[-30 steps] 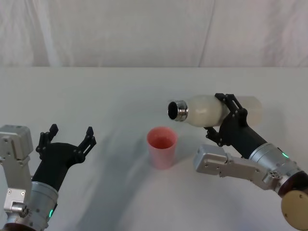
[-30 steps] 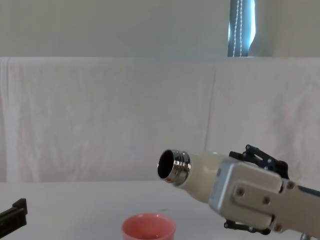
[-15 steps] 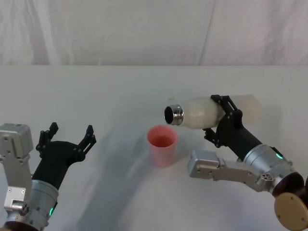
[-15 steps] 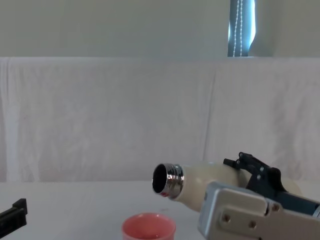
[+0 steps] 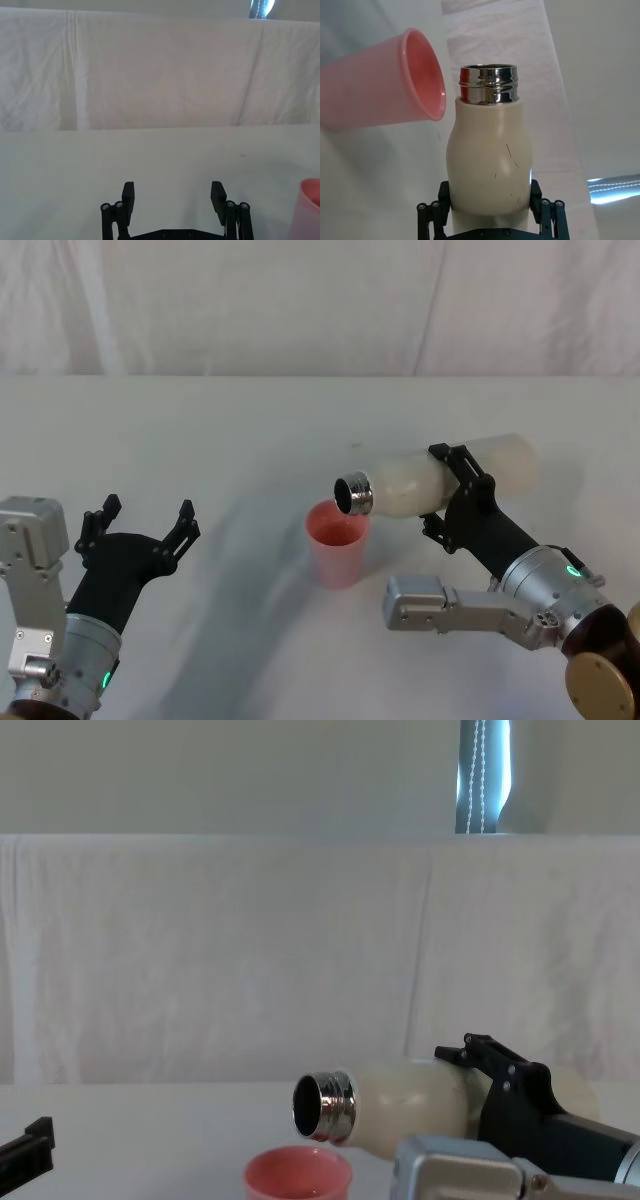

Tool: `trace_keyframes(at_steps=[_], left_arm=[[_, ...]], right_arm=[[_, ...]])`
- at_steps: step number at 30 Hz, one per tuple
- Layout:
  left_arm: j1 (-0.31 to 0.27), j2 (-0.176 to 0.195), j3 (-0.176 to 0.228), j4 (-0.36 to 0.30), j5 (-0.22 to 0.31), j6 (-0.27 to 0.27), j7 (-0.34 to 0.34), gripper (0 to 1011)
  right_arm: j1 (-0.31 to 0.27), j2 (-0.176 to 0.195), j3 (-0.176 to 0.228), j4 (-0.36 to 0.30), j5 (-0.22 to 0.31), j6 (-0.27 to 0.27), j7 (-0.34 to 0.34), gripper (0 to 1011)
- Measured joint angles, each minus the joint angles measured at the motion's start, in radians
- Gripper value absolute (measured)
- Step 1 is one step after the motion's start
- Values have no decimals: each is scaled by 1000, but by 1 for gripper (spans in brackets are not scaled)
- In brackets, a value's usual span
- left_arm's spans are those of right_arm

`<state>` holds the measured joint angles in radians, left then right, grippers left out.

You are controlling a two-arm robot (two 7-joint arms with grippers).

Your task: Grasp the thermos with one hand and pour water into the cup lid.

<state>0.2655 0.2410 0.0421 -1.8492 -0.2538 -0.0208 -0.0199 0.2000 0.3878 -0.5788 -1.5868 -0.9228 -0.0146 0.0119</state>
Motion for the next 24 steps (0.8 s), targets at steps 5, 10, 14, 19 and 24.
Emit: trace_keyframes(at_steps=[5,10,14,19,24], left_arm=[[0,0,0,0,0,0,0,1001],[0,0,0,0,0,0,0,1001],[0,0,0,0,0,0,0,1001],[0,0,0,0,0,0,0,1001],[0,0,0,0,0,0,0,1001]], right_arm=[[6,8,-12,1,-22,2,-8,956],[14,14,-21,3,-43,6,-15,956],[21,20,-26,4,-56,9,-20,955],[28,26,-32,6,-71,12,-25,955],[36,30,-35,10,-82,13,-33,956]])
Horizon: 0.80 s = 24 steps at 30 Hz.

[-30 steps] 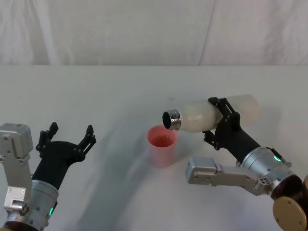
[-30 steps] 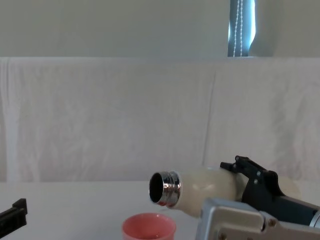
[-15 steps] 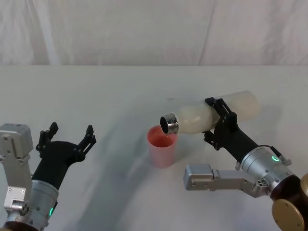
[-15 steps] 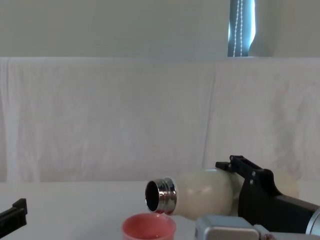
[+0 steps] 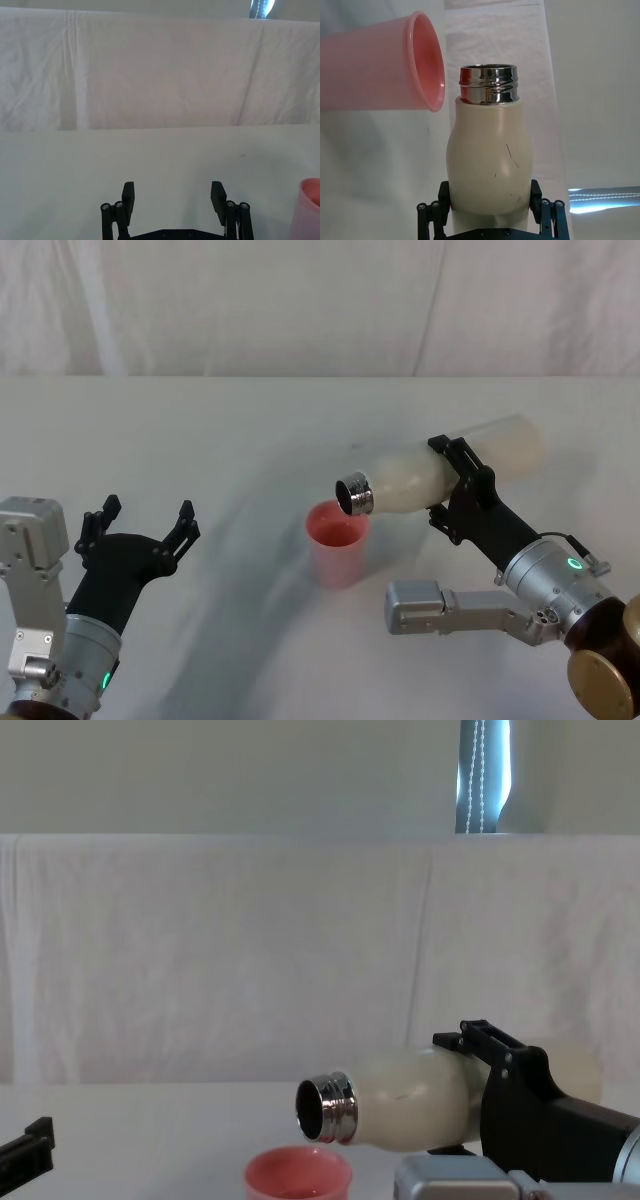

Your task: Grasp the thermos with one hand and pour water into the cup lid.

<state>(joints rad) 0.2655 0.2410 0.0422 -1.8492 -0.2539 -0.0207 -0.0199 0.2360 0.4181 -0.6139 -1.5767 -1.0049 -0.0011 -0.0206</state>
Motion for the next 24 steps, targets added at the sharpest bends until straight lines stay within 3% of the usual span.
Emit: trace_keyframes(at_steps=[24], left_arm=[[0,0,0,0,0,0,0,1001]], right_arm=[[19,18,-10,6,-32,6,-20,955]])
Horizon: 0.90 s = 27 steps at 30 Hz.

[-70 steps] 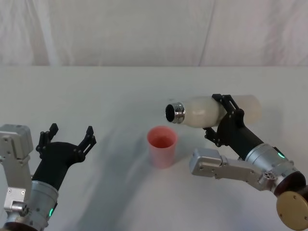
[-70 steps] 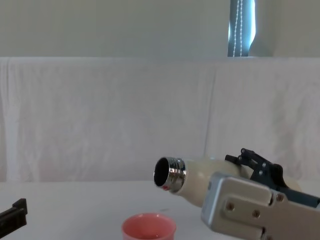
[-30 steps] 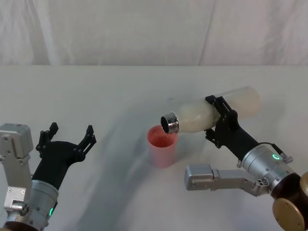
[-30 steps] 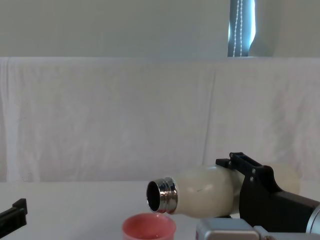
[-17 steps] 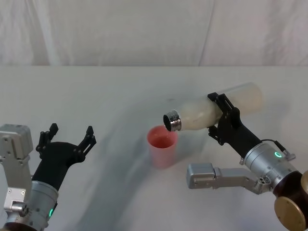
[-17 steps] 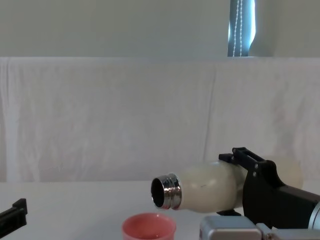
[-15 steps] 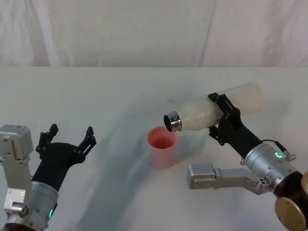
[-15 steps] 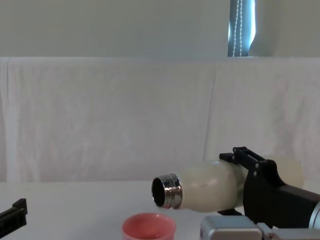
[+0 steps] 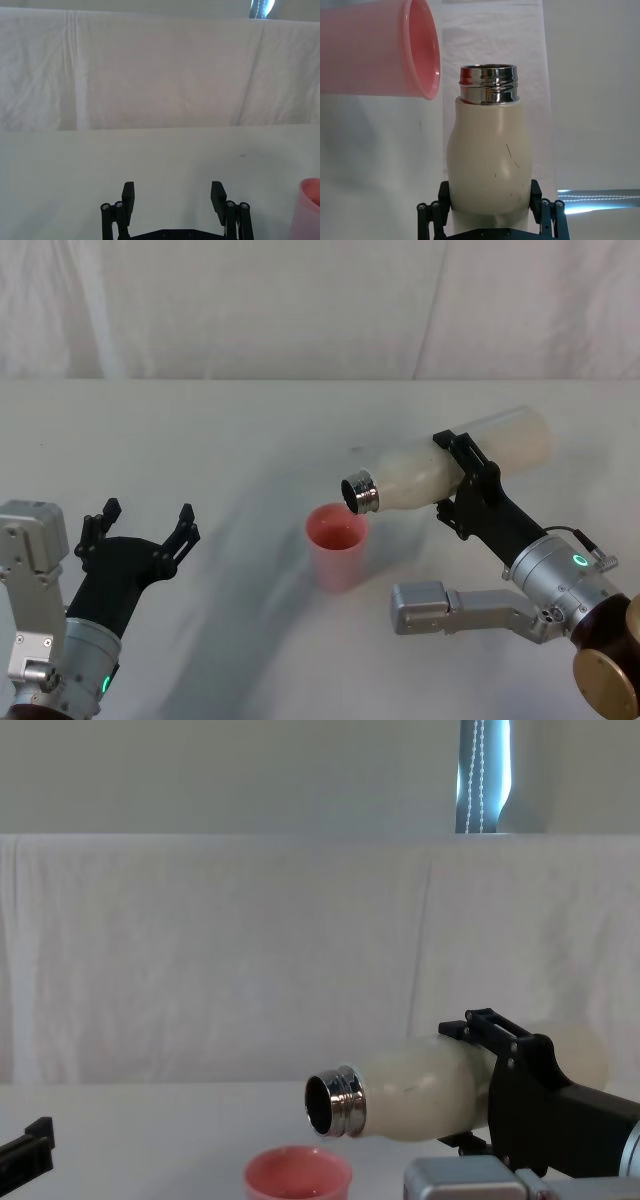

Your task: Grasp the thermos with one hand and pour water into the cup lid.

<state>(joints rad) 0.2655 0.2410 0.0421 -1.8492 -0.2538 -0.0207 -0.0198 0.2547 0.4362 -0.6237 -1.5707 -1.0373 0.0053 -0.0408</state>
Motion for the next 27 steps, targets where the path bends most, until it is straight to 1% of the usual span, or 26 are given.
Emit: trace_keyframes(at_steps=[13,27], left_arm=[[0,0,0,0,0,0,0,1001],[0,0,0,0,0,0,0,1001]], right_arm=[[7,9,-8,0,-22,9,-5,956],[11,10,-9,-1,-23,10,-6,956]])
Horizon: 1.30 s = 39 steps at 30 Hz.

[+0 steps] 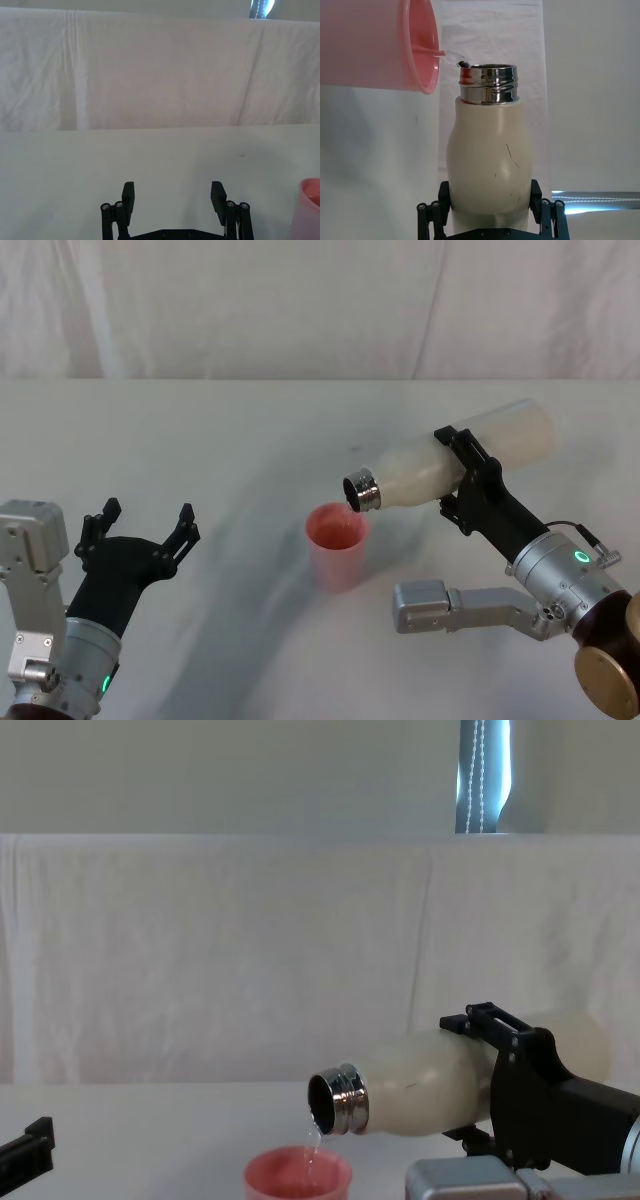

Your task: Grasp the thermos with one hand and pour water into the cup lid.

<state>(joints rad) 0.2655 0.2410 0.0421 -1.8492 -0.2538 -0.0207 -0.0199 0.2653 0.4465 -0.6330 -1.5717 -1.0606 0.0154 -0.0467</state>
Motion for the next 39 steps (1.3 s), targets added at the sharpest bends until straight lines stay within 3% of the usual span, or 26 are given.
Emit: trace_keyframes(at_steps=[39], left_arm=[[0,0,0,0,0,0,0,1001]], right_arm=[[10,4,-4,2,-3,-1,0,956]])
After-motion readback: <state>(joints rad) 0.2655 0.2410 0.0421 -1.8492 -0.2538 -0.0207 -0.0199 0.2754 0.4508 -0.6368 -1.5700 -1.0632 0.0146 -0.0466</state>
